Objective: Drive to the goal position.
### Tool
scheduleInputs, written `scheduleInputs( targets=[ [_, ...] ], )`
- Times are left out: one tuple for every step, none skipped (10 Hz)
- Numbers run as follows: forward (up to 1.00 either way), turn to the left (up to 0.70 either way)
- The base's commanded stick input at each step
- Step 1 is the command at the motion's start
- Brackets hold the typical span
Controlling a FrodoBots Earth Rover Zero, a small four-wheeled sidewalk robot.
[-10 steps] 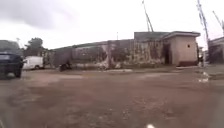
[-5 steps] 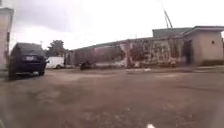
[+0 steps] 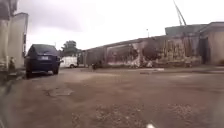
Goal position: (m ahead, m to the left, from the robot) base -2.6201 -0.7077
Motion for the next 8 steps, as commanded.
scheduleInputs(
  targets=[
    [0.85, -0.34],
    [0.85, -0.34],
    [0.85, -0.34],
    [0.85, -0.34],
    [0.85, -0.34],
    [0.85, -0.34],
    [0.85, -0.34],
    [0.85, -0.34]
  ],
)
